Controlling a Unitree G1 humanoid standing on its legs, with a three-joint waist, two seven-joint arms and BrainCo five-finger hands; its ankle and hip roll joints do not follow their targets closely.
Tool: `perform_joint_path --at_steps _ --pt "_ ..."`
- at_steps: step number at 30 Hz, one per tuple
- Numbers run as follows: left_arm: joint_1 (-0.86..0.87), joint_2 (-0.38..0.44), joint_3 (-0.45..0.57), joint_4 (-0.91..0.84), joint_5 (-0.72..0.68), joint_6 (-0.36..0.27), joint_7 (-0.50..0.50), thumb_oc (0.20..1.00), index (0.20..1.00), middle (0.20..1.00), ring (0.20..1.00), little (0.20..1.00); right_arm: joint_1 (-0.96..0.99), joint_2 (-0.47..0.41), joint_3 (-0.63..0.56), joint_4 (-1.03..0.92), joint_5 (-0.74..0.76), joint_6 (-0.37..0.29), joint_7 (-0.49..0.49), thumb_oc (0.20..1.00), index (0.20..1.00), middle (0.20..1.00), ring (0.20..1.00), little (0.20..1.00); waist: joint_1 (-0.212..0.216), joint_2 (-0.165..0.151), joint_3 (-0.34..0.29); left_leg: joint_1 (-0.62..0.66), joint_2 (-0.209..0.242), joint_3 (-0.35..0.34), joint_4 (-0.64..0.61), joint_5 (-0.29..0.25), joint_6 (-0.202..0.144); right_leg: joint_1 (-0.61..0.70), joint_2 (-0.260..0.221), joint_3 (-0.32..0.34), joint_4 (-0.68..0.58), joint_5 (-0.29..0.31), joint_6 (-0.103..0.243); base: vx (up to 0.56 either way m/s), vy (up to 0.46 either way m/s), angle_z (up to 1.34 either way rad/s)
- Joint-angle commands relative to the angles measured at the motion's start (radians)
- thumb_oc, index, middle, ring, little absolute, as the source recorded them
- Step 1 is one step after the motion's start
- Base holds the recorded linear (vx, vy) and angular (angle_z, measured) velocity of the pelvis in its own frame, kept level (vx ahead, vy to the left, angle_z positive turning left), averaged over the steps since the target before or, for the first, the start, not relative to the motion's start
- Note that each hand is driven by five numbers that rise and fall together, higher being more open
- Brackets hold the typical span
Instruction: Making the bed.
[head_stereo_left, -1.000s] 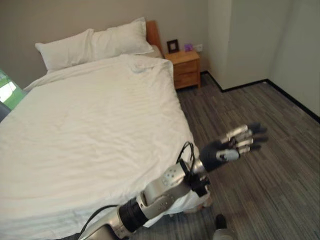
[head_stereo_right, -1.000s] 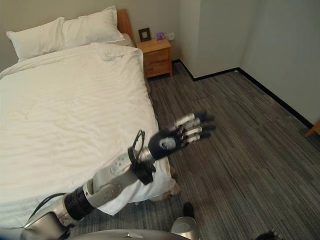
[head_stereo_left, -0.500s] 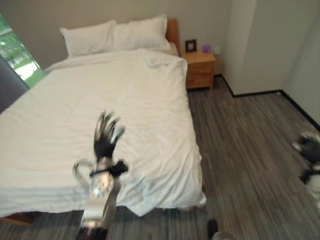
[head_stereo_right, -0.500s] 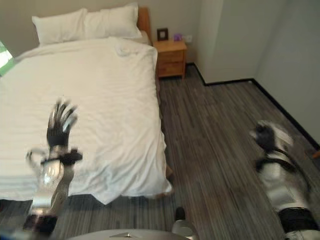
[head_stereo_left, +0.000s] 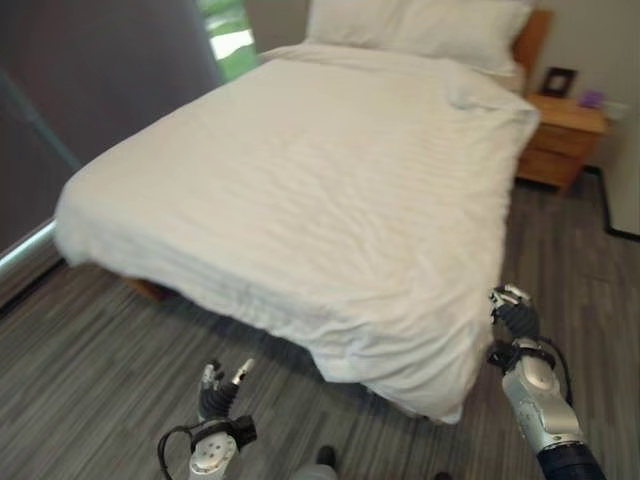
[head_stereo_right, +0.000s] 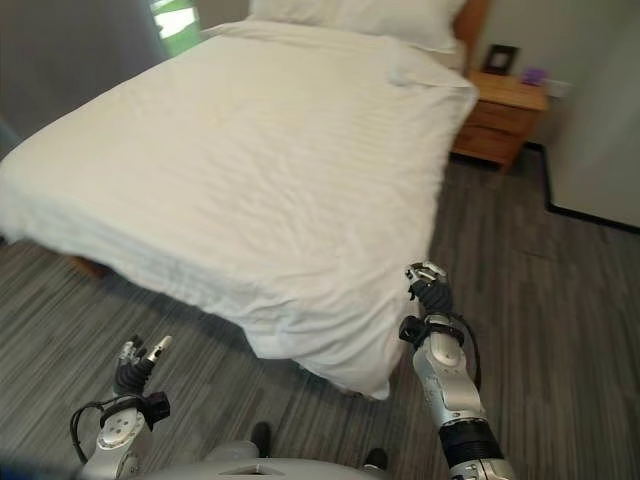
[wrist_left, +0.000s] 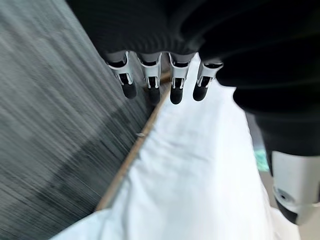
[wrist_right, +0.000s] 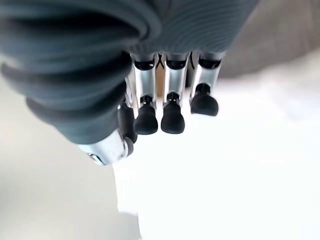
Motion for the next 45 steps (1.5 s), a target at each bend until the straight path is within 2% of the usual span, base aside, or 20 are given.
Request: perform_joint_path --at_steps 1,3,7,11,14,16,17,18,19,21,22,27,30,31,32,34,38,39,44,45 --pt "-0.042 0.04 -0.008 0.025 -0.03 -0.006 -0.073 1.0 1.0 1.0 1.0 1.0 -0.064 -0.029 -0.021 -0.023 0.147 -0.094 0.073 0.2 0.2 0.2 0.2 0.2 0.028 -0.02 -0.003 -0.009 0.022 -0.026 0.006 -0.052 -0.018 0.053 -0.058 -0.047 0.013 -0.077 0.049 0.0 -0.004 0.39" --pt "-0.018 0.036 -0.017 0.066 -0.036 0.008 -0.118 1.0 1.0 1.0 1.0 1.0 -0.082 -0.014 0.015 -0.048 0.216 -0.1 0.134 0.2 0.2 0.2 0.2 0.2 0.063 -0.014 -0.003 -0.026 0.016 -0.05 0.006 -0.042 -0.018 0.06 -0.057 -0.069 0.013 -0.079 0.047 0.02 0.002 0.38" --pt "-0.003 0.026 -0.047 0.12 -0.059 0.017 -0.164 1.0 1.0 1.0 1.0 1.0 -0.156 0.018 0.038 -0.037 0.304 -0.121 0.152 0.2 0.2 0.2 0.2 0.2 0.094 0.01 0.004 -0.058 0.009 -0.082 0.006 -0.022 -0.026 0.054 -0.056 -0.096 0.013 -0.085 0.043 0.01 0.019 0.18" --pt "-0.018 0.031 -0.077 0.138 -0.075 0.014 -0.181 1.0 1.0 1.0 1.0 1.0 -0.23 0.038 0.039 0.032 0.33 -0.134 0.136 0.2 0.2 0.2 0.2 0.2 0.103 0.036 0.027 -0.093 0.009 -0.096 0.006 -0.004 -0.036 0.03 -0.055 -0.106 0.013 -0.083 0.039 -0.07 -0.005 0.29" --pt "-0.061 0.025 -0.137 0.169 -0.149 -0.012 -0.177 1.0 1.0 1.0 1.0 1.0 -0.398 0.105 0.097 0.291 0.374 -0.133 0.098 0.2 0.2 0.2 0.2 0.2 0.074 0.082 0.078 -0.12 0.021 -0.048 0.006 0.014 -0.045 -0.029 -0.061 -0.053 0.013 -0.074 0.032 -0.13 0.002 -0.11" --pt "-0.068 0.014 -0.148 0.219 -0.171 -0.023 -0.183 1.0 1.0 1.0 1.0 1.0 -0.462 0.116 0.123 0.49 0.318 -0.075 0.091 0.2 0.2 0.2 0.2 0.2 0.044 0.099 0.098 -0.117 0.027 0.004 0.006 0.014 -0.049 -0.056 -0.061 -0.002 0.013 -0.075 0.029 -0.06 0.03 -0.52" --pt "-0.07 0.014 -0.147 0.22 -0.172 -0.024 -0.183 1.0 1.0 1.0 1.0 1.0 -0.465 0.115 0.122 0.492 0.318 -0.076 0.093 0.2 0.2 0.2 0.2 0.2 0.045 0.098 0.098 -0.121 0.027 0.005 0.006 0.018 -0.048 -0.061 -0.062 0.0 0.013 -0.071 0.029 -0.03 0.039 -0.5" --pt "-0.08 -0.018 -0.145 0.318 -0.208 -0.018 -0.198 1.0 1.0 1.0 1.0 1.0 -0.459 0.136 0.106 0.697 0.23 -0.007 0.092 0.2 0.2 0.2 0.2 0.2 0.015 0.116 0.107 -0.116 0.032 0.045 0.006 0.016 -0.048 -0.084 -0.062 0.041 0.013 -0.073 0.025 -0.02 0.027 -0.44" --pt "-0.089 -0.037 -0.142 0.371 -0.239 -0.012 -0.21 1.0 1.0 1.0 1.0 1.0 -0.449 0.132 0.09 0.777 0.176 0.02 0.091 0.2 0.2 0.2 0.2 0.2 0.003 0.125 0.107 -0.114 0.034 0.055 0.006 0.015 -0.049 -0.09 -0.063 0.05 0.013 -0.074 0.024 0.01 0.016 -0.57" --pt "-0.105 -0.052 -0.148 0.417 -0.261 -0.004 -0.223 1.0 1.0 1.0 1.0 1.0 -0.432 0.131 0.067 0.842 0.134 0.046 0.093 0.2 0.2 0.2 0.2 0.2 -0.013 0.135 0.109 -0.114 0.036 0.062 0.006 0.015 -0.05 -0.096 -0.063 0.057 0.013 -0.076 0.024 0.02 0.004 -0.56" --pt "-0.123 -0.057 -0.167 0.46 -0.253 -0.002 -0.244 1.0 1.0 1.0 1.0 1.0 -0.409 0.098 0.012 0.905 0.117 0.068 0.102 0.2 0.2 0.2 0.2 0.2 -0.045 0.154 0.106 -0.116 0.036 0.07 0.006 0.016 -0.053 -0.104 -0.07 0.064 0.013 -0.079 0.025 0.02 0.025 -0.46" --pt "-0.136 -0.057 -0.185 0.467 -0.237 0.003 -0.263 1.0 1.0 1.0 1.0 1.0 -0.303 -0.044 -0.189 0.962 0.213 0.057 0.091 0.2 0.2 0.2 0.2 0.2 -0.131 0.181 0.113 -0.105 0.029 0.091 0.006 -0.005 -0.055 -0.115 -0.086 0.08 0.013 -0.086 0.035 0.02 0.016 -0.03" --pt "-0.14 -0.066 -0.173 0.444 -0.247 0.003 -0.248 1.0 1.0 1.0 1.0 1.0 -0.206 -0.096 -0.29 0.969 0.266 0.048 0.079 0.2 0.2 0.2 0.2 0.2 -0.185 0.177 0.113 -0.096 0.026 0.113 0.006 -0.016 -0.045 -0.128 -0.087 0.103 0.013 -0.082 0.039 0.0 0.031 -0.26" --pt "-0.14 -0.066 -0.173 0.443 -0.247 0.003 -0.248 1.0 1.0 1.0 1.0 1.0 -0.206 -0.096 -0.29 0.969 0.266 0.048 0.079 0.2 0.2 0.2 0.2 0.2 -0.184 0.177 0.112 -0.098 0.026 0.114 0.006 -0.016 -0.045 -0.129 -0.087 0.104 0.013 -0.082 0.039 0.04 -0.019 -0.47" --pt "-0.143 -0.068 -0.152 0.415 -0.26 0.003 -0.234 1.0 1.0 1.0 1.0 1.0 -0.116 -0.134 -0.356 0.981 0.279 0.053 0.076 0.2 0.2 0.2 0.2 0.2 -0.232 0.151 0.104 -0.083 0.03 0.133 0.006 -0.03 -0.039 -0.133 -0.082 0.124 0.013 -0.076 0.042 0.03 -0.026 -0.43" --pt "-0.141 -0.067 -0.154 0.413 -0.26 0.005 -0.233 1.0 1.0 1.0 1.0 1.0 -0.113 -0.135 -0.357 0.981 0.279 0.053 0.078 0.2 0.2 0.2 0.2 0.2 -0.229 0.151 0.102 -0.082 0.03 0.135 0.006 -0.03 -0.038 -0.133 -0.083 0.125 0.013 -0.076 0.043 0.03 -0.028 -0.33" --pt "-0.137 -0.054 -0.117 0.303 -0.257 -0.003 -0.205 1.0 1.0 1.0 1.0 1.0 -0.008 -0.158 -0.375 0.911 0.226 0.046 0.087 0.2 0.2 0.2 0.2 0.2 -0.267 0.092 0.076 -0.054 0.033 0.147 0.006 -0.043 -0.025 -0.126 -0.076 0.149 0.013 -0.062 0.047 0.02 -0.022 -0.3" --pt "-0.133 -0.047 -0.111 0.26 -0.25 -0.003 -0.199 1.0 1.0 1.0 1.0 1.0 0.008 -0.157 -0.366 0.868 0.202 0.042 0.087 1.0 1.0 1.0 1.0 1.0 -0.27 0.078 0.072 -0.047 0.031 0.149 0.006 -0.045 -0.022 -0.122 -0.077 0.153 0.013 -0.059 0.048 -0.01 0.023 -0.12" --pt "-0.132 -0.02 -0.122 0.15 -0.23 -0.001 -0.198 1.0 1.0 1.0 1.0 1.0 0.077 -0.11 -0.289 0.566 0.115 0.003 0.077 1.0 1.0 1.0 1.0 1.0 -0.281 0.032 0.072 -0.027 0.031 0.154 0.006 -0.05 -0.015 -0.12 -0.069 0.174 0.013 -0.044 0.053 -0.05 0.028 -0.09" --pt "-0.147 -0.01 -0.137 0.136 -0.23 0.003 -0.196 1.0 1.0 1.0 1.0 1.0 0.103 -0.084 -0.251 0.413 0.086 -0.01 0.064 1.0 1.0 1.0 1.0 1.0 -0.288 0.005 0.09 -0.031 0.033 0.161 0.006 -0.046 -0.012 -0.14 -0.061 0.189 0.013 -0.03 0.055 -0.17 -0.027 -0.2"
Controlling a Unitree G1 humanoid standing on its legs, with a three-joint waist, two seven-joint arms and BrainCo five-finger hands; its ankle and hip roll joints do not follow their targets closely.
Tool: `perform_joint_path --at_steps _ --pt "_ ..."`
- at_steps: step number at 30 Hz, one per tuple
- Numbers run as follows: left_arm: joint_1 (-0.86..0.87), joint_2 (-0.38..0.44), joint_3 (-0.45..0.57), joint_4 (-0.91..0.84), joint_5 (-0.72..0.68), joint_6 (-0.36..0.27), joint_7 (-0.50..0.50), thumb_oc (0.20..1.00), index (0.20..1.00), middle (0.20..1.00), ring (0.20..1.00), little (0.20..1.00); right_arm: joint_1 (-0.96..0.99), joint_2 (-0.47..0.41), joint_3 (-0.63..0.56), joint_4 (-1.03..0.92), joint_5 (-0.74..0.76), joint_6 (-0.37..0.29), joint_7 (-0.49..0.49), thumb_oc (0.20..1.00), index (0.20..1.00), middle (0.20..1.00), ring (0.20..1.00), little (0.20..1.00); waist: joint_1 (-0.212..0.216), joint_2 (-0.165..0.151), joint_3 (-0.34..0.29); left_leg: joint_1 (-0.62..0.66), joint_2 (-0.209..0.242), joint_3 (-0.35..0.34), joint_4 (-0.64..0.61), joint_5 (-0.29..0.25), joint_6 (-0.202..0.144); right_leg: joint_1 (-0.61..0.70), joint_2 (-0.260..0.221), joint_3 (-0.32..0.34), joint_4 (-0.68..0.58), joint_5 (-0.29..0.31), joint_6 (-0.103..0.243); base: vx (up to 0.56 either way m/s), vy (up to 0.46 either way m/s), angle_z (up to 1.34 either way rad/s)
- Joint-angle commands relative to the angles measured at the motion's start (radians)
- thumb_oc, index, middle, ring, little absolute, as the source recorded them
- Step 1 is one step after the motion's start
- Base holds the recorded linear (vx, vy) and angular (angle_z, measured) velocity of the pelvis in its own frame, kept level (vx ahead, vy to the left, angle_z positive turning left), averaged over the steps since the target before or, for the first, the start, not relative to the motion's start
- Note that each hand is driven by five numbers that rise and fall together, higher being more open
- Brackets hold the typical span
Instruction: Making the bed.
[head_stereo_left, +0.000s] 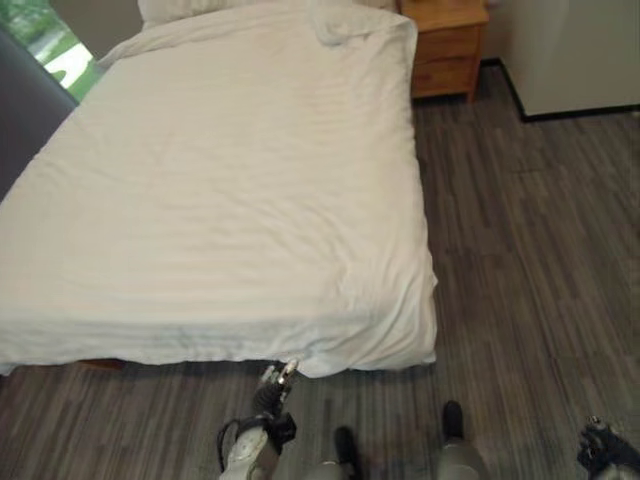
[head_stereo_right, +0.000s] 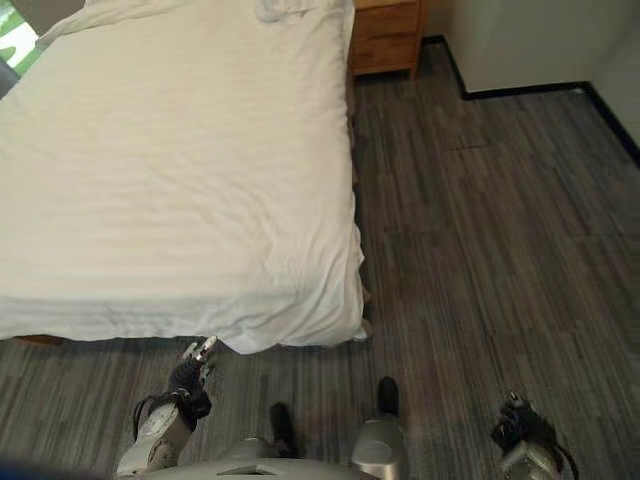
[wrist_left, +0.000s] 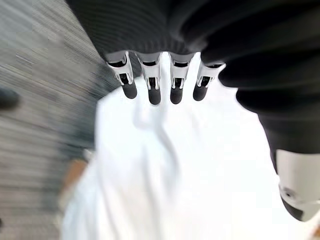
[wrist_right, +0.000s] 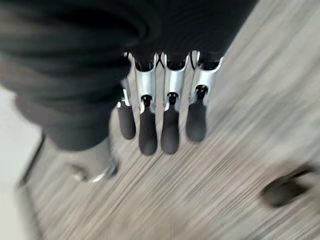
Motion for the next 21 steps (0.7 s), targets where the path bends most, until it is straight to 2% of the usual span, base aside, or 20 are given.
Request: perform_joint_path --at_steps 1,2,3,4,5,6,9,10,11,12,13,14,15,16,18,19,21 --pt "-0.031 0.067 -0.025 -0.005 0.019 -0.023 0.007 1.0 1.0 1.0 1.0 1.0 -0.037 0.031 0.038 -0.175 -0.092 -0.072 -0.011 1.0 1.0 1.0 1.0 1.0 0.003 -0.065 0.032 -0.027 0.015 -0.032 0.012 -0.04 0.004 0.001 -0.078 -0.012 0.017 -0.068 0.064 -0.25 -0.044 -0.16" --pt "-0.04 0.069 -0.04 0.0 0.032 -0.021 0.01 1.0 1.0 1.0 1.0 1.0 -0.027 0.041 0.057 -0.249 -0.124 -0.079 -0.022 1.0 1.0 1.0 1.0 1.0 -0.005 -0.078 0.049 -0.03 0.021 -0.023 0.012 -0.037 0.004 -0.013 -0.073 -0.014 0.017 -0.055 0.068 -0.32 -0.047 -0.14" --pt "-0.055 0.071 -0.061 0.013 0.049 -0.02 0.013 1.0 1.0 1.0 1.0 1.0 -0.022 0.06 0.097 -0.387 -0.19 -0.092 -0.033 1.0 1.0 1.0 1.0 1.0 -0.004 -0.087 0.085 -0.023 0.044 0.017 0.012 -0.033 0.012 -0.048 -0.064 -0.066 0.097 -0.056 0.06 -0.27 -0.029 -0.13" --pt "-0.056 0.072 -0.061 0.014 0.049 -0.02 0.013 1.0 1.0 1.0 1.0 1.0 -0.022 0.062 0.097 -0.39 -0.192 -0.09 -0.035 1.0 1.0 1.0 1.0 1.0 -0.003 -0.088 0.083 -0.027 0.044 0.019 0.012 -0.03 0.012 -0.055 -0.065 -0.063 0.099 -0.054 0.059 -0.29 0.01 -0.3" --pt "-0.062 0.072 -0.07 0.015 0.045 -0.016 0.011 1.0 1.0 1.0 1.0 1.0 -0.026 0.068 0.122 -0.436 -0.234 -0.093 -0.035 1.0 1.0 1.0 1.0 1.0 0.007 -0.082 0.097 -0.023 0.066 0.058 0.012 -0.022 0.015 -0.059 -0.073 -0.141 0.177 -0.091 0.048 -0.27 0.089 -0.66" --pt "-0.053 0.083 -0.073 -0.016 0.047 -0.011 -0.001 1.0 1.0 1.0 1.0 1.0 -0.019 0.059 0.169 -0.503 -0.344 -0.08 -0.027 1.0 1.0 1.0 1.0 1.0 0.023 -0.079 0.104 -0.016 0.09 0.122 0.02 -0.005 0.026 -0.042 -0.092 -0.23 0.316 -0.156 0.021 -0.26 0.09 -0.86" --pt "-0.039 0.094 -0.07 -0.051 0.052 -0.009 -0.008 1.0 1.0 1.0 1.0 1.0 -0.017 0.04 0.191 -0.523 -0.431 -0.065 -0.029 1.0 1.0 1.0 1.0 1.0 0.035 -0.082 0.098 -0.01 0.094 0.161 0.025 -0.003 0.035 -0.028 -0.107 -0.254 0.383 -0.187 0.014 -0.18 0.043 -1.1" --pt "-0.014 0.11 -0.063 -0.103 0.064 -0.01 -0.029 1.0 1.0 1.0 1.0 1.0 -0.01 0.002 0.228 -0.524 -0.568 -0.04 -0.015 1.0 1.0 1.0 1.0 1.0 0.06 -0.084 0.079 -0.008 0.101 0.212 0.035 0.0 0.046 0.018 -0.131 -0.279 0.439 -0.218 0.008 -0.13 -0.002 -0.87" --pt "-0.014 0.11 -0.063 -0.103 0.064 -0.01 -0.028 1.0 1.0 1.0 1.0 1.0 -0.01 0.002 0.228 -0.524 -0.568 -0.04 -0.015 1.0 1.0 1.0 1.0 1.0 0.061 -0.084 0.079 -0.007 0.101 0.213 0.035 0.0 0.046 0.018 -0.131 -0.279 0.439 -0.218 0.008 -0.25 -0.091 -0.74" --pt "-0.013 0.134 -0.077 -0.149 0.079 -0.026 -0.056 1.0 1.0 1.0 1.0 1.0 -0.022 -0.017 0.254 -0.499 -0.618 -0.03 -0.003 1.0 1.0 1.0 1.0 1.0 0.085 -0.087 0.056 -0.014 0.105 0.243 0.035 0.008 0.036 0.092 -0.184 -0.308 0.443 -0.2 0.036 -0.2 -0.136 -0.74" --pt "-0.016 0.151 -0.081 -0.177 0.09 -0.033 -0.067 1.0 1.0 1.0 1.0 1.0 -0.026 -0.023 0.261 -0.496 -0.624 -0.032 0.0 1.0 1.0 1.0 1.0 1.0 0.096 -0.089 0.046 -0.02 0.108 0.263 0.037 0.018 0.033 0.121 -0.198 -0.31 0.429 -0.178 0.047 -0.28 -0.188 -2.09" --pt "-0.025 0.174 -0.092 -0.204 0.112 -0.04 -0.075 1.0 1.0 1.0 1.0 1.0 -0.028 -0.033 0.271 -0.5 -0.635 -0.029 0.014 1.0 1.0 1.0 1.0 1.0 0.106 -0.088 0.038 -0.021 0.121 0.288 0.039 0.038 0.022 0.161 -0.179 -0.302 0.381 -0.187 0.05 -0.32 -0.186 -2.88" --pt "-0.049 0.191 -0.086 -0.24 0.133 -0.056 -0.077 1.0 1.0 1.0 1.0 1.0 -0.026 -0.043 0.283 -0.51 -0.655 -0.033 0.028 1.0 1.0 1.0 1.0 1.0 0.112 -0.075 0.023 -0.034 0.152 0.328 0.049 0.073 0.0 0.2 -0.134 -0.311 0.277 -0.245 0.055 -0.24 -0.153 -2.67" --pt "-0.048 0.191 -0.086 -0.241 0.133 -0.056 -0.077 1.0 1.0 1.0 1.0 1.0 -0.025 -0.043 0.283 -0.512 -0.655 -0.033 0.028 1.0 1.0 1.0 1.0 1.0 0.115 -0.072 0.023 -0.033 0.158 0.33 0.049 0.076 -0.004 0.203 -0.127 -0.31 0.268 -0.243 0.052 -0.21 -0.201 -0.98" --pt "-0.058 0.192 -0.075 -0.271 0.123 -0.074 -0.066 1.0 1.0 1.0 1.0 1.0 -0.035 -0.058 0.295 -0.528 -0.673 -0.037 0.032 1.0 1.0 1.0 1.0 1.0 0.111 -0.06 0.021 -0.039 0.197 0.353 0.064 0.105 -0.03 0.218 -0.082 -0.309 0.17 -0.259 0.048 -0.14 -0.261 -0.64" --pt "-0.07 0.186 -0.068 -0.275 0.12 -0.08 -0.049 1.0 1.0 1.0 1.0 1.0 -0.041 -0.065 0.306 -0.535 -0.675 -0.033 0.032 1.0 1.0 1.0 1.0 1.0 0.104 -0.047 0.022 -0.034 0.232 0.37 0.074 0.129 -0.052 0.221 -0.051 -0.294 0.136 -0.257 0.033 -0.15 -0.25 -1.24" --pt "-0.092 0.168 -0.069 -0.276 0.11 -0.093 -0.033 1.0 1.0 1.0 1.0 1.0 -0.046 -0.073 0.316 -0.56 -0.682 -0.031 0.039 1.0 1.0 1.0 1.0 1.0 0.084 -0.029 0.031 -0.019 0.263 0.392 0.095 0.136 -0.068 0.23 -0.01 -0.272 0.097 -0.261 0.01 -0.09 -0.183 -1.13"
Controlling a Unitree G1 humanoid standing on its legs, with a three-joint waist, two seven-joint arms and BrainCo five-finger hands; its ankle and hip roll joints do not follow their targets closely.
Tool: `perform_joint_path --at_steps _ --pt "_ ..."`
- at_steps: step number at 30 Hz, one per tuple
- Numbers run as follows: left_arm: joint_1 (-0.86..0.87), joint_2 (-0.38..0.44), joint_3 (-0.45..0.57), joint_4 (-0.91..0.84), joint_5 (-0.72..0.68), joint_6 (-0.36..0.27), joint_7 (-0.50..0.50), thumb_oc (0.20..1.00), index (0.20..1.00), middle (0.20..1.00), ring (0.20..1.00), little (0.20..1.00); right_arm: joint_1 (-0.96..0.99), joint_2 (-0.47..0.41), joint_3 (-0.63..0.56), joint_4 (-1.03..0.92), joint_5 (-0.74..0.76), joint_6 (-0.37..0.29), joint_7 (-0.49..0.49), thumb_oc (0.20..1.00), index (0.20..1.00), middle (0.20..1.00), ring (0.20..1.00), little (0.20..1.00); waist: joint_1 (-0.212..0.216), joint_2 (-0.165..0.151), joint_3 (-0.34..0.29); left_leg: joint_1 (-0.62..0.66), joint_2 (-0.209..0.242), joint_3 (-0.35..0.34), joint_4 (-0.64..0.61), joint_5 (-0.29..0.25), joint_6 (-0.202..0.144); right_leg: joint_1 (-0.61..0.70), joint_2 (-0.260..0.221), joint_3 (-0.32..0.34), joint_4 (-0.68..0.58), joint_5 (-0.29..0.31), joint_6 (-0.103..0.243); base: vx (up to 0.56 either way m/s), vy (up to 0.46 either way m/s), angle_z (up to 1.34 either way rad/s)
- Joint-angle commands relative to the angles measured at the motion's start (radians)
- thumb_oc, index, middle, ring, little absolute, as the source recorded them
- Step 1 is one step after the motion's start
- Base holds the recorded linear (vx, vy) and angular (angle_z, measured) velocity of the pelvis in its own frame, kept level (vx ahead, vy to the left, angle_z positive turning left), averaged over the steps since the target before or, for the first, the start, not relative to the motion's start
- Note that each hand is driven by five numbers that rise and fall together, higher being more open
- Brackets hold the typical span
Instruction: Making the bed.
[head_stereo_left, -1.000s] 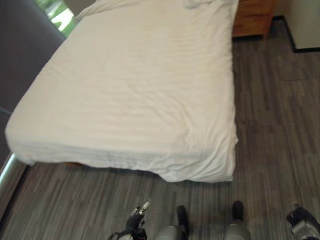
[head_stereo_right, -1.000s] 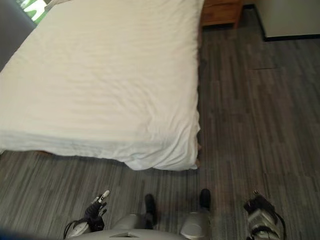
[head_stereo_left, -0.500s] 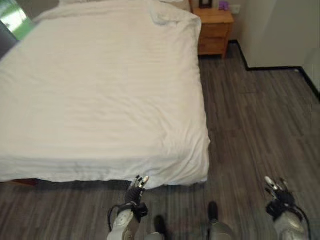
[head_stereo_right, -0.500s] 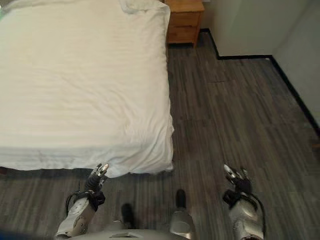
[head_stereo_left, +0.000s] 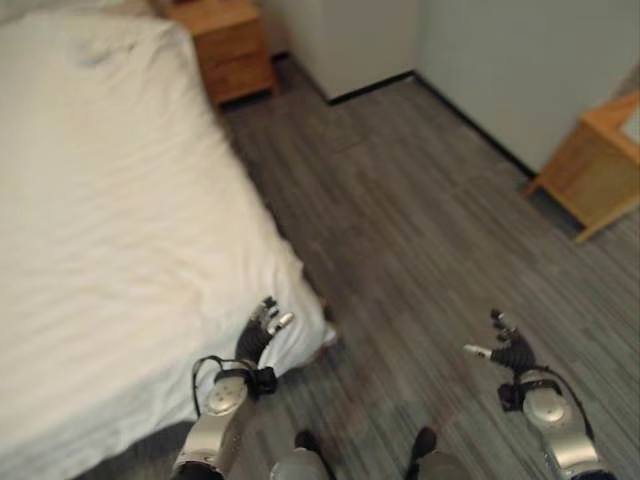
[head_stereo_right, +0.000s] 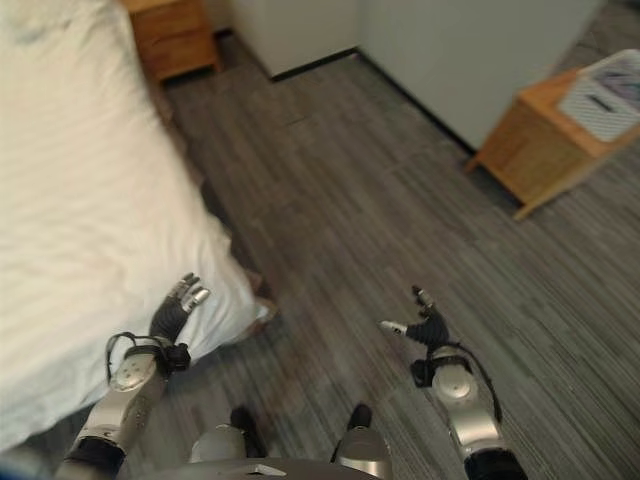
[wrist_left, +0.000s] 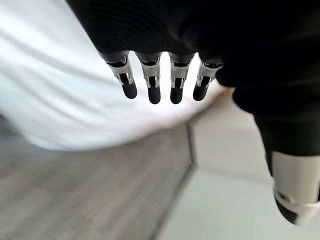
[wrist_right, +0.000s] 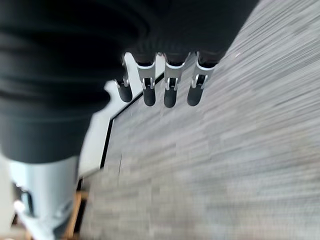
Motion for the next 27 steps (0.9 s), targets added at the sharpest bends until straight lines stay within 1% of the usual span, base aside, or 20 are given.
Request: perform_joint_path --at_steps 1,2,3,4,5,6,7,8,9,12,13,14,16,18,20,22,23,24,25,27 --pt "-0.029 -0.059 -0.061 -0.017 0.008 -0.055 0.016 1.0 1.0 1.0 1.0 1.0 -0.055 -0.048 -0.042 -0.075 -0.02 -0.055 0.001 1.0 1.0 1.0 1.0 1.0 -0.002 0.045 0.0 -0.024 0.062 0.002 -0.174 0.207 -0.074 0.056 -0.035 0.014 0.047 -0.176 0.09 -0.04 -0.117 -0.99" --pt "-0.03 -0.06 -0.062 -0.015 0.008 -0.056 0.016 1.0 1.0 1.0 1.0 1.0 -0.053 -0.05 -0.043 -0.078 -0.02 -0.054 0.002 1.0 1.0 1.0 1.0 1.0 -0.001 0.048 0.003 -0.023 0.067 0.0 -0.169 0.206 -0.076 0.06 -0.031 0.014 0.044 -0.175 0.088 -0.14 -0.123 -0.78" --pt "-0.054 -0.089 -0.069 0.0 -0.009 -0.069 0.04 1.0 1.0 1.0 1.0 1.0 -0.066 -0.05 -0.022 -0.091 -0.014 -0.059 -0.001 1.0 1.0 1.0 1.0 1.0 0.007 0.059 0.029 -0.045 0.045 -0.102 -0.124 0.193 -0.059 0.037 -0.023 0.041 0.045 -0.164 0.073 -0.12 -0.081 -0.67" --pt "-0.055 -0.089 -0.069 0.001 -0.009 -0.069 0.04 1.0 1.0 1.0 1.0 1.0 -0.066 -0.051 -0.022 -0.091 -0.014 -0.059 -0.001 1.0 1.0 1.0 1.0 1.0 0.007 0.059 0.03 -0.046 0.046 -0.103 -0.122 0.192 -0.059 0.037 -0.023 0.041 0.045 -0.164 0.073 -0.13 -0.176 -0.9" --pt "-0.064 -0.118 -0.074 0.026 -0.026 -0.08 0.061 1.0 1.0 1.0 1.0 1.0 -0.077 -0.045 -0.003 -0.095 -0.015 -0.058 -0.002 1.0 1.0 1.0 1.0 1.0 0.037 0.056 0.036 -0.065 -0.058 -0.303 -0.107 0.118 -0.032 0.016 -0.019 0.112 0.046 -0.155 0.059 0.01 -0.147 -0.92" --pt "-0.064 -0.128 -0.079 0.033 -0.037 -0.081 0.059 1.0 1.0 1.0 1.0 1.0 -0.083 -0.043 0.003 -0.091 -0.014 -0.058 -0.002 1.0 1.0 1.0 1.0 1.0 0.044 0.056 0.036 -0.062 -0.099 -0.356 -0.108 0.089 -0.024 0.018 -0.011 0.14 0.038 -0.155 0.054 0.01 -0.146 -1.23" --pt "-0.065 -0.128 -0.079 0.034 -0.037 -0.081 0.059 1.0 1.0 1.0 1.0 1.0 -0.083 -0.043 0.003 -0.091 -0.014 -0.058 -0.002 1.0 1.0 1.0 1.0 1.0 0.045 0.057 0.034 -0.065 -0.098 -0.355 -0.109 0.092 -0.023 0.015 -0.011 0.14 0.037 -0.152 0.054 0.1 -0.136 -1.59" --pt "-0.062 -0.142 -0.096 0.043 -0.04 -0.075 0.049 1.0 1.0 1.0 1.0 1.0 -0.087 -0.04 0.005 -0.084 -0.007 -0.061 -0.004 1.0 1.0 1.0 1.0 1.0 0.045 0.062 0.022 -0.057 -0.159 -0.393 -0.108 0.059 -0.004 0.019 0.006 0.17 0.023 -0.147 0.046 0.12 -0.111 -1.32" --pt "-0.059 -0.145 -0.1 0.044 -0.041 -0.07 0.046 1.0 1.0 1.0 1.0 1.0 -0.086 -0.039 0.005 -0.088 -0.006 -0.061 -0.005 1.0 1.0 1.0 1.0 1.0 0.042 0.067 0.017 -0.056 -0.174 -0.388 -0.11 0.057 0.002 0.024 0.012 0.174 0.016 -0.147 0.043 0.18 -0.123 -0.97" --pt "-0.057 -0.157 -0.117 0.052 -0.041 -0.06 0.043 1.0 1.0 1.0 1.0 1.0 -0.085 -0.042 0.007 -0.104 -0.013 -0.058 -0.005 1.0 1.0 1.0 1.0 1.0 0.035 0.076 0.012 -0.065 -0.214 -0.38 -0.136 0.064 0.02 0.039 0.025 0.181 0.001 -0.149 0.037 0.16 -0.027 -0.28" --pt "-0.063 -0.164 -0.127 0.062 -0.047 -0.057 0.042 1.0 1.0 1.0 1.0 1.0 -0.098 -0.047 0.012 -0.103 -0.017 -0.054 -0.009 1.0 1.0 1.0 1.0 1.0 0.045 0.076 0.018 -0.12 -0.261 -0.405 -0.141 0.076 0.024 0.05 0.039 0.201 -0.003 -0.157 0.034 0.2 -0.049 -0.29" --pt "-0.069 -0.169 -0.134 0.07 -0.052 -0.056 0.048 1.0 1.0 1.0 1.0 1.0 -0.108 -0.049 0.019 -0.099 -0.021 -0.051 -0.017 1.0 1.0 1.0 1.0 1.0 0.061 0.076 0.027 -0.164 -0.281 -0.437 -0.14 0.096 0.02 0.059 0.056 0.223 -0.004 -0.163 0.029 0.28 -0.067 -0.07" --pt "-0.071 -0.172 -0.144 0.071 -0.063 -0.054 0.053 1.0 1.0 1.0 1.0 1.0 -0.118 -0.046 0.028 -0.098 -0.03 -0.049 -0.022 1.0 1.0 1.0 1.0 1.0 0.099 0.067 0.042 -0.219 -0.292 -0.5 -0.135 0.113 0.004 0.079 0.068 0.272 0.015 -0.197 0.027 0.29 -0.043 -0.35" --pt "-0.07 -0.176 -0.149 0.071 -0.068 -0.053 0.053 1.0 1.0 1.0 1.0 1.0 -0.115 -0.044 0.03 -0.1 -0.045 -0.048 -0.024 1.0 1.0 1.0 1.0 1.0 0.111 0.067 0.035 -0.208 -0.286 -0.525 -0.157 0.115 0.023 0.109 0.077 0.291 0.02 -0.23 0.031 0.38 -0.006 -0.85" --pt "-0.077 -0.169 -0.157 0.078 -0.061 -0.046 0.061 1.0 1.0 1.0 1.0 1.0 -0.087 -0.022 0.023 -0.111 -0.071 -0.046 -0.028 1.0 1.0 1.0 1.0 1.0 0.12 0.029 0.014 -0.183 -0.292 -0.523 -0.169 0.11 0.063 0.122 0.062 0.289 0.115 -0.259 0.047 0.44 0.022 -0.57" --pt "-0.09 -0.156 -0.166 0.078 -0.051 -0.042 0.07 1.0 1.0 1.0 1.0 1.0 -0.079 -0.012 0.028 -0.122 -0.088 -0.046 -0.029 1.0 1.0 1.0 1.0 1.0 0.116 0.005 0.015 -0.145 -0.3 -0.504 -0.184 0.089 0.087 0.055 0.043 0.281 0.284 -0.221 0.098 0.33 0.086 -0.34" --pt "-0.098 -0.145 -0.177 0.069 -0.033 -0.038 0.076 1.0 1.0 1.0 1.0 1.0 -0.077 -0.016 0.032 -0.128 -0.114 -0.04 -0.023 1.0 1.0 1.0 1.0 1.0 0.09 0.012 0.03 -0.082 -0.308 -0.508 -0.212 0.068 0.111 -0.037 0.021 0.287 0.485 -0.125 0.149 0.28 0.115 -0.55" --pt "-0.098 -0.146 -0.177 0.069 -0.032 -0.038 0.076 1.0 1.0 1.0 1.0 1.0 -0.077 -0.016 0.032 -0.128 -0.115 -0.04 -0.023 1.0 1.0 1.0 1.0 1.0 0.091 0.012 0.031 -0.082 -0.309 -0.507 -0.213 0.069 0.112 -0.04 0.019 0.289 0.49 -0.127 0.15 0.26 0.148 -0.33" --pt "-0.1 -0.139 -0.181 0.062 -0.029 -0.038 0.079 1.0 1.0 1.0 1.0 1.0 -0.076 -0.011 0.029 -0.131 -0.116 -0.04 -0.023 1.0 1.0 1.0 1.0 1.0 0.08 0.024 0.037 -0.054 -0.303 -0.511 -0.229 0.062 0.118 -0.082 0.017 0.284 0.579 -0.083 0.153 0.17 0.115 0.01" --pt "-0.111 -0.13 -0.182 0.051 -0.025 -0.039 0.093 1.0 1.0 1.0 1.0 1.0 -0.065 0.001 0.021 -0.14 -0.114 -0.04 -0.026 1.0 1.0 1.0 1.0 1.0 0.059 0.046 0.053 -0.002 -0.288 -0.52 -0.256 0.042 0.121 -0.171 -0.025 0.244 0.686 -0.062 0.144 0.28 0.128 0.18"
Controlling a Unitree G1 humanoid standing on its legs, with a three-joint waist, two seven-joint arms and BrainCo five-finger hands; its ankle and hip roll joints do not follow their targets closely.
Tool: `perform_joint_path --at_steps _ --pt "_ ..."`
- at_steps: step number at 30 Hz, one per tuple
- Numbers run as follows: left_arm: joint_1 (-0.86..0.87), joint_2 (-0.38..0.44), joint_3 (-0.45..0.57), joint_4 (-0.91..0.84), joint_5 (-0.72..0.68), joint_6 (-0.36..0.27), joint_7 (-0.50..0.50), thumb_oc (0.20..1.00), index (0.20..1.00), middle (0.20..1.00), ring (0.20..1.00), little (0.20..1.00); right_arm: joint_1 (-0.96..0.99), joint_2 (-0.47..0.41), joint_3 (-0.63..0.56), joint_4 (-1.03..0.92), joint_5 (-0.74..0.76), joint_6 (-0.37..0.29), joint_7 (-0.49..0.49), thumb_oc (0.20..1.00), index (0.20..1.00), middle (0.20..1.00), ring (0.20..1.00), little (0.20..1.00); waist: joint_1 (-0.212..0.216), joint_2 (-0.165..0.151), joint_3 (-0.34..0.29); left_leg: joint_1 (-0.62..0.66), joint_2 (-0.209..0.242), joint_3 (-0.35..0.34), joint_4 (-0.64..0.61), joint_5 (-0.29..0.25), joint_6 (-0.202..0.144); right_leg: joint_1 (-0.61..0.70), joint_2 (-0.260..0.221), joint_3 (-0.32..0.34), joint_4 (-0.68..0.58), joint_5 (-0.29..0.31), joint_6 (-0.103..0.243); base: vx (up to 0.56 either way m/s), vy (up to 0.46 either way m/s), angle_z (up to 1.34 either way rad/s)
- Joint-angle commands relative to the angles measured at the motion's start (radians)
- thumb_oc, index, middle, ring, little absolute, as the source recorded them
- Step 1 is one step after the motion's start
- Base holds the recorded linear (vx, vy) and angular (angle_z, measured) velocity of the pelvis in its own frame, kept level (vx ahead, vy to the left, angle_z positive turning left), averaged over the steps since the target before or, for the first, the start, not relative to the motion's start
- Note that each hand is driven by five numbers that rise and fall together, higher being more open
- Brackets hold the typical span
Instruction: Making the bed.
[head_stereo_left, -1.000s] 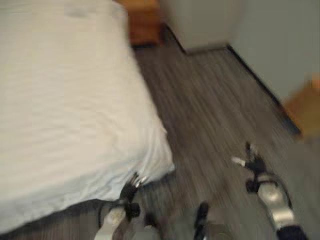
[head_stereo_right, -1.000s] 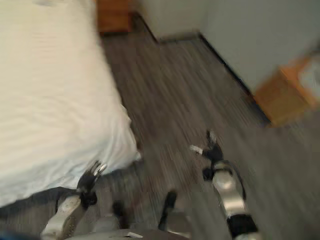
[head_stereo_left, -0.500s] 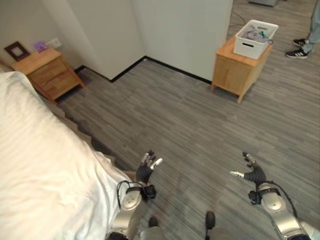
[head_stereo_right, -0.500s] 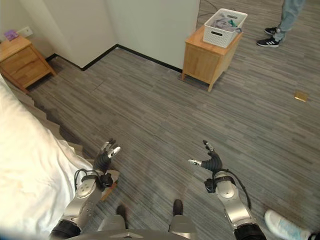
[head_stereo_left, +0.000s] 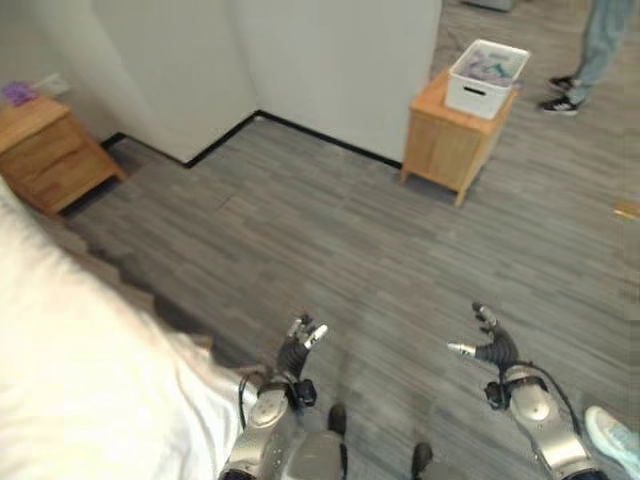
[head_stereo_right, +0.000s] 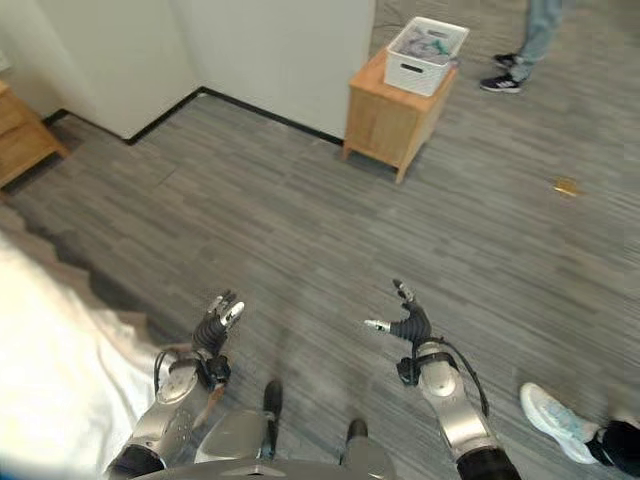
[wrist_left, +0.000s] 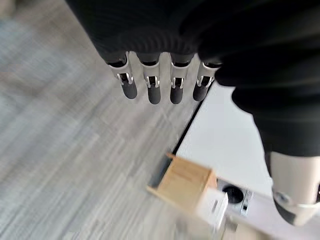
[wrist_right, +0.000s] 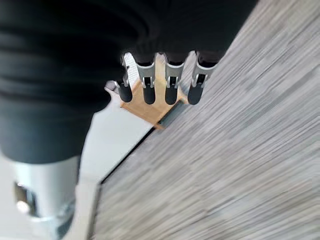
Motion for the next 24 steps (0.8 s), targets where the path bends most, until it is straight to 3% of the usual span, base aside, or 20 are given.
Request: perform_joint_path --at_steps 1,4,5,7,8,10,11,14,16,17,18,19,20,22,24 --pt "-0.038 0.019 -0.003 -0.065 0.02 -0.03 0.024 1.0 1.0 1.0 1.0 1.0 -0.061 -0.005 -0.049 -0.068 -0.016 -0.038 -0.013 1.0 1.0 1.0 1.0 1.0 0.003 0.063 0.01 0.072 0.015 -0.018 -0.093 -0.032 -0.038 0.048 -0.009 -0.099 0.07 0.059 0.011 0.32 0.032 0.21" --pt "-0.047 0.019 -0.003 -0.071 0.015 -0.039 0.033 1.0 1.0 1.0 1.0 1.0 -0.068 -0.004 -0.049 -0.081 -0.011 -0.039 -0.019 1.0 1.0 1.0 1.0 1.0 -0.028 0.055 0.023 0.115 0.001 -0.06 -0.1 -0.068 -0.052 -0.01 0.016 -0.116 -0.114 0.014 -0.026 0.35 -0.088 0.21" --pt "-0.046 0.017 0.001 -0.07 0.017 -0.037 0.03 1.0 1.0 1.0 1.0 1.0 -0.071 -0.004 -0.051 -0.084 -0.008 -0.04 -0.022 1.0 1.0 1.0 1.0 1.0 -0.046 0.047 0.028 0.143 -0.004 -0.084 -0.105 -0.093 -0.062 -0.004 0.033 -0.115 -0.261 0.02 -0.031 0.39 -0.14 0.58" --pt "-0.048 0.009 0.006 -0.053 0.022 -0.035 0.031 1.0 1.0 1.0 1.0 1.0 -0.071 -0.001 -0.052 -0.08 -0.013 -0.038 -0.029 1.0 1.0 1.0 1.0 1.0 -0.069 0.029 0.023 0.177 -0.015 -0.113 -0.107 -0.128 -0.074 -0.043 0.043 -0.099 -0.457 0.079 -0.023 0.52 -0.155 1.03" --pt "-0.045 0.007 0.019 -0.034 0.03 -0.033 0.033 1.0 1.0 1.0 1.0 1.0 -0.072 0.003 -0.052 -0.083 -0.033 -0.03 -0.033 1.0 1.0 1.0 1.0 1.0 -0.09 0.03 0.018 0.217 -0.008 -0.146 -0.107 -0.163 -0.085 -0.089 0.05 -0.085 -0.559 0.145 0.001 0.48 -0.114 1.04" --pt "-0.044 0.006 0.02 -0.033 0.034 -0.035 0.033 1.0 1.0 1.0 1.0 1.0 -0.071 0.005 -0.051 -0.091 -0.041 -0.025 -0.036 1.0 1.0 1.0 1.0 1.0 -0.1 0.037 0.017 0.237 0.001 -0.163 -0.107 -0.182 -0.088 -0.101 0.061 -0.077 -0.581 0.16 0.01 0.43 -0.107 0.93" --pt "-0.041 0.005 0.025 -0.034 0.039 -0.038 0.032 1.0 1.0 1.0 1.0 1.0 -0.068 0.003 -0.05 -0.1 -0.062 -0.022 -0.038 1.0 1.0 1.0 1.0 1.0 -0.108 0.035 0.013 0.271 0.001 -0.205 -0.107 -0.206 -0.086 -0.121 0.063 -0.041 -0.572 0.18 0.017 0.41 -0.117 0.97" --pt "-0.024 0.0 0.026 -0.043 0.046 -0.046 0.025 1.0 1.0 1.0 1.0 1.0 -0.055 -0.004 -0.046 -0.108 -0.075 -0.029 -0.028 1.0 1.0 1.0 1.0 1.0 -0.115 0.033 -0.011 0.307 -0.003 -0.248 -0.107 -0.238 -0.079 -0.085 0.062 0.0 -0.58 0.201 0.004 0.36 -0.147 1.04" --pt "0.008 -0.013 0.034 -0.053 0.04 -0.046 0.022 1.0 1.0 1.0 1.0 1.0 -0.045 -0.018 -0.042 -0.104 -0.081 -0.031 -0.017 1.0 1.0 1.0 1.0 1.0 -0.12 0.046 -0.03 0.312 0.009 -0.269 -0.046 -0.269 -0.092 -0.064 0.06 -0.006 -0.566 0.207 -0.007 0.4 -0.175 1.22" --pt "0.019 -0.013 0.038 -0.052 0.036 -0.045 0.018 1.0 1.0 1.0 1.0 1.0 -0.052 -0.025 -0.038 -0.098 -0.074 -0.03 -0.015 1.0 1.0 1.0 1.0 1.0 -0.114 0.055 -0.035 0.301 0.008 -0.266 0.012 -0.254 -0.105 -0.047 0.057 -0.024 -0.561 0.2 -0.013 0.4 -0.198 0.93" --pt "0.044 -0.015 0.045 -0.069 0.011 -0.041 0.019 1.0 1.0 1.0 1.0 1.0 -0.075 -0.027 -0.032 -0.093 -0.053 -0.027 -0.015 1.0 1.0 1.0 1.0 1.0 -0.102 0.071 -0.03 0.241 0.005 -0.236 0.178 -0.197 -0.151 0.027 0.059 -0.052 -0.578 0.173 -0.04 0.24 -0.135 0.43" --pt "0.044 -0.015 0.046 -0.069 0.011 -0.041 0.019 1.0 1.0 1.0 1.0 1.0 -0.076 -0.027 -0.032 -0.093 -0.053 -0.027 -0.015 1.0 1.0 1.0 1.0 1.0 -0.105 0.066 -0.031 0.237 0.0 -0.238 0.177 -0.191 -0.15 0.024 0.053 -0.053 -0.579 0.175 -0.039 0.19 -0.12 0.29" --pt "0.058 -0.013 0.051 -0.086 -0.001 -0.036 0.014 1.0 1.0 1.0 1.0 1.0 -0.087 -0.03 -0.036 -0.097 -0.039 -0.024 -0.017 1.0 1.0 1.0 1.0 1.0 -0.096 0.063 -0.024 0.173 -0.001 -0.207 0.301 -0.139 -0.176 0.058 0.041 -0.07 -0.584 0.158 -0.053 0.12 -0.115 0.13" --pt "0.083 -0.001 0.068 -0.114 -0.009 -0.033 0.014 1.0 1.0 1.0 1.0 1.0 -0.091 -0.039 -0.051 -0.118 -0.025 -0.023 -0.039 1.0 1.0 1.0 1.0 1.0 -0.078 0.048 0.001 0.076 0.032 -0.078 0.513 -0.094 -0.203 0.125 0.023 -0.111 -0.597 0.118 -0.081 0.2 -0.213 0.31" --pt "0.086 0.011 0.085 -0.143 -0.011 -0.034 0.017 1.0 1.0 1.0 1.0 1.0 -0.106 -0.044 -0.065 -0.138 -0.035 -0.017 -0.059 1.0 1.0 1.0 1.0 1.0 -0.073 0.03 0.011 0.005 0.108 0.076 0.549 -0.079 -0.193 0.166 -0.005 -0.155 -0.61 0.082 -0.087 0.17 -0.157 0.46"
